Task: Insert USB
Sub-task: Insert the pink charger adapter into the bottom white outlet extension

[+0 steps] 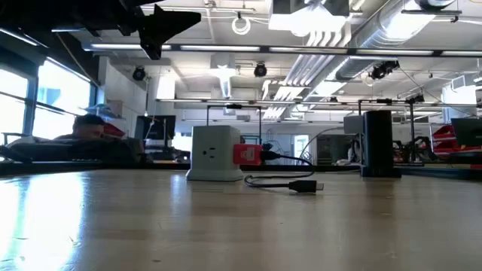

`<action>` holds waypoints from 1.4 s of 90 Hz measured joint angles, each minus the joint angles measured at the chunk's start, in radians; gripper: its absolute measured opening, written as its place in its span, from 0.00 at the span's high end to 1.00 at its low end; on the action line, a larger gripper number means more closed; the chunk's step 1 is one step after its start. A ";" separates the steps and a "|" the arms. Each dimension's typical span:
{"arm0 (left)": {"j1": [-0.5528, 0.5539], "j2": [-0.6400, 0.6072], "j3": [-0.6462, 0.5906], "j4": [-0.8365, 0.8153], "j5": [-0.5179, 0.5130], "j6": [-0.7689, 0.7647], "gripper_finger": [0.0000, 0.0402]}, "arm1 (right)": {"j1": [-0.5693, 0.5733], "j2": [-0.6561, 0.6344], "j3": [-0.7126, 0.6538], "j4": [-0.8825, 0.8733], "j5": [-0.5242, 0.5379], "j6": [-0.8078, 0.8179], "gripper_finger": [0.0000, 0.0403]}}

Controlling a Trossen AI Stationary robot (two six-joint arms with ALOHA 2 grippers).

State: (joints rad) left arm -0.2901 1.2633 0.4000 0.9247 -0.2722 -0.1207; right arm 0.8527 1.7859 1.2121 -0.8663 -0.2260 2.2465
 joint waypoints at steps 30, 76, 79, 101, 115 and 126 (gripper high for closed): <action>0.000 0.000 0.000 -0.001 0.000 0.001 0.47 | -0.047 0.002 -0.001 -0.050 0.050 0.179 0.74; 0.000 0.000 0.000 -0.005 0.000 -0.001 0.47 | -0.110 0.014 -0.001 -0.048 0.121 0.225 0.74; 0.000 0.000 0.000 -0.008 0.000 -0.005 0.47 | -0.113 0.021 0.001 -0.046 0.118 0.225 0.74; 0.000 0.000 0.000 -0.014 0.000 -0.009 0.47 | -0.122 0.098 0.009 -0.002 0.118 0.215 0.74; 0.000 0.000 0.000 -0.015 0.000 -0.010 0.47 | -0.122 0.117 0.012 0.003 0.121 0.216 0.74; 0.000 0.000 0.000 -0.015 0.000 -0.010 0.47 | -0.122 0.117 0.012 -0.001 0.132 0.216 0.74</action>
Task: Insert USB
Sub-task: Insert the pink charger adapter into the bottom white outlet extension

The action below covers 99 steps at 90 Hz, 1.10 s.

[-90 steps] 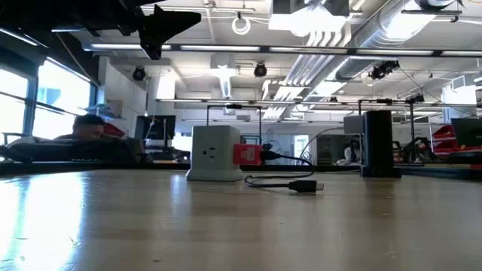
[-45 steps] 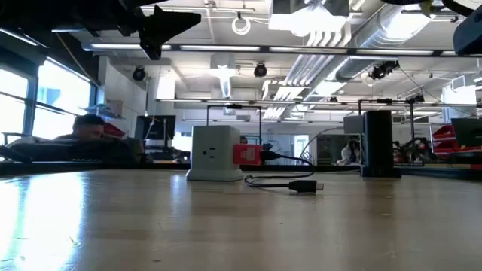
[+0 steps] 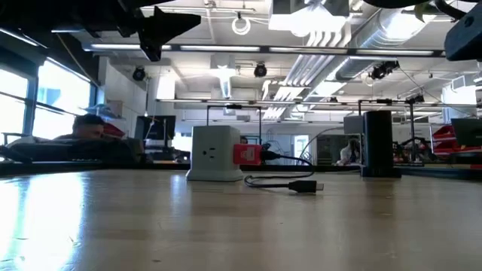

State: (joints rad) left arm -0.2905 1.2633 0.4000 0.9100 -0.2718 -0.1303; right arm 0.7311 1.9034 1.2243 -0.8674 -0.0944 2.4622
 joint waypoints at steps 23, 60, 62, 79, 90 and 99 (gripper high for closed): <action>0.000 0.000 0.000 0.000 0.000 0.000 0.47 | 0.000 0.000 0.000 -0.016 0.003 -0.001 0.71; 0.000 0.000 0.000 -0.001 0.018 0.000 0.47 | 0.002 0.007 0.024 -0.052 0.029 -0.132 0.66; 0.000 0.000 0.000 -0.001 0.018 0.000 0.47 | 0.002 0.009 0.030 -0.060 0.029 -0.139 0.66; 0.000 0.000 0.000 0.000 0.019 0.000 0.47 | 0.002 0.019 0.081 -0.143 0.032 -0.191 0.65; 0.000 0.000 0.000 0.000 0.019 0.000 0.47 | 0.001 0.021 0.105 -0.156 0.031 -0.225 0.65; 0.000 0.000 0.000 0.000 0.019 0.000 0.47 | 0.001 0.022 0.112 -0.154 0.021 -0.237 0.65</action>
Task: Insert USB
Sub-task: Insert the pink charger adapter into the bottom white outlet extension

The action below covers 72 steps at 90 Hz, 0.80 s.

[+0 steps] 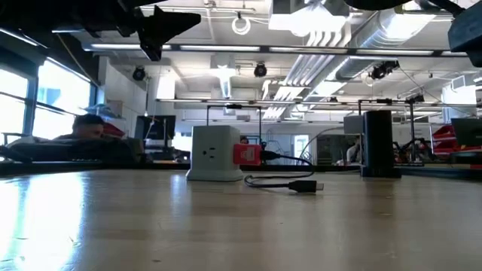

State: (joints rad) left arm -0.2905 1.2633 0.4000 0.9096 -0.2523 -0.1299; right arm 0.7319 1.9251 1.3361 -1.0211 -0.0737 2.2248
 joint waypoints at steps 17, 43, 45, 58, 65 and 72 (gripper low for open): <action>0.000 0.000 0.000 0.000 0.000 0.000 0.47 | -0.003 0.000 0.002 0.009 -0.055 -0.014 0.65; 0.000 0.000 0.000 0.000 0.000 0.000 0.47 | -0.008 0.000 0.002 0.061 -0.111 -0.035 0.65; 0.000 0.000 0.000 0.000 0.000 0.000 0.47 | -0.008 0.000 0.002 0.064 -0.111 -0.035 0.65; 0.000 0.000 0.000 0.000 0.000 0.000 0.47 | -0.008 0.000 0.000 0.068 -0.111 -0.035 0.68; 0.000 0.000 0.000 0.000 0.000 0.000 0.47 | -0.008 -0.005 -0.019 0.089 -0.111 -0.037 0.74; 0.000 0.000 0.000 0.000 0.000 0.000 0.47 | -0.008 -0.008 -0.059 0.138 -0.119 -0.045 0.74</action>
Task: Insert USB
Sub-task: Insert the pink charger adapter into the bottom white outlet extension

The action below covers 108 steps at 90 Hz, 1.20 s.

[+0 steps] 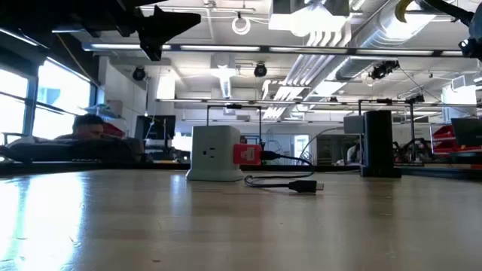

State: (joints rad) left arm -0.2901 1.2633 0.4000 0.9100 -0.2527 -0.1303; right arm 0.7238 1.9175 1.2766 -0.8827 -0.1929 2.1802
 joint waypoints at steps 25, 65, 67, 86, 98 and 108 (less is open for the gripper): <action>0.000 0.000 0.000 0.000 0.005 0.000 0.47 | -0.002 -0.018 -0.120 0.211 -0.079 0.017 0.74; 0.000 0.000 0.000 0.000 0.005 0.001 0.47 | 0.000 -0.033 -0.119 0.172 -0.043 -0.020 0.36; 0.000 0.000 0.000 0.000 0.005 0.001 0.47 | 0.001 -0.037 -0.119 0.167 -0.036 -0.018 0.35; 0.000 0.000 0.000 0.000 0.004 0.001 0.47 | -0.003 -0.048 -0.040 -0.015 0.024 -0.038 0.39; 0.000 0.000 0.000 0.000 0.004 0.001 0.47 | -0.004 -0.042 0.015 -0.085 0.008 -0.094 0.45; 0.000 0.000 0.000 0.000 0.004 0.000 0.47 | -0.004 -0.042 0.036 -0.068 -0.013 -0.123 0.48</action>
State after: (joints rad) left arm -0.2901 1.2633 0.3996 0.9100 -0.2487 -0.1299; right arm 0.7200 1.8751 1.3130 -0.9510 -0.2056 2.0568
